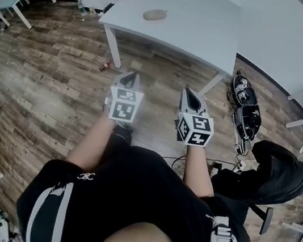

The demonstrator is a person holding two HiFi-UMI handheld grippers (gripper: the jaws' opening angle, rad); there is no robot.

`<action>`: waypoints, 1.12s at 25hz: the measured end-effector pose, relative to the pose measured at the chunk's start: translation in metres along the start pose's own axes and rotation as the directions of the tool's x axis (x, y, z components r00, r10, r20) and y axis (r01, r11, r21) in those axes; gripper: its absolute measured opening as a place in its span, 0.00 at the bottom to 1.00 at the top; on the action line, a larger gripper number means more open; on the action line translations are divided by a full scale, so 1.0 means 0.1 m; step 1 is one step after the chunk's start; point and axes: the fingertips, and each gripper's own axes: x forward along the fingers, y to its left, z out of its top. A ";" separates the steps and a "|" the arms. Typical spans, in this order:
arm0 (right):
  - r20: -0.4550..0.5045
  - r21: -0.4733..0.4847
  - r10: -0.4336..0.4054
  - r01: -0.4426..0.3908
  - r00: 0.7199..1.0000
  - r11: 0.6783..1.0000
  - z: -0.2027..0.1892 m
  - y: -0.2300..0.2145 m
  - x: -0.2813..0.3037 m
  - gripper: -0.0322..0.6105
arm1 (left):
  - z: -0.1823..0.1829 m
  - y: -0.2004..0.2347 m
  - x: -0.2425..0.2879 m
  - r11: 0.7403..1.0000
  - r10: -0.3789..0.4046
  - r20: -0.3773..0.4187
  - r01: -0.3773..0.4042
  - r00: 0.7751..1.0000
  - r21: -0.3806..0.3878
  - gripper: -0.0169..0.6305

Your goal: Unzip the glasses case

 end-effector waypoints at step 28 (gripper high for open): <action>-0.041 -0.054 -0.015 0.012 0.999 0.998 0.69 -0.57 3.18 0.07 | 0.85 1.59 2.88 0.995 -0.093 -0.071 0.091 0.993 -0.028 0.03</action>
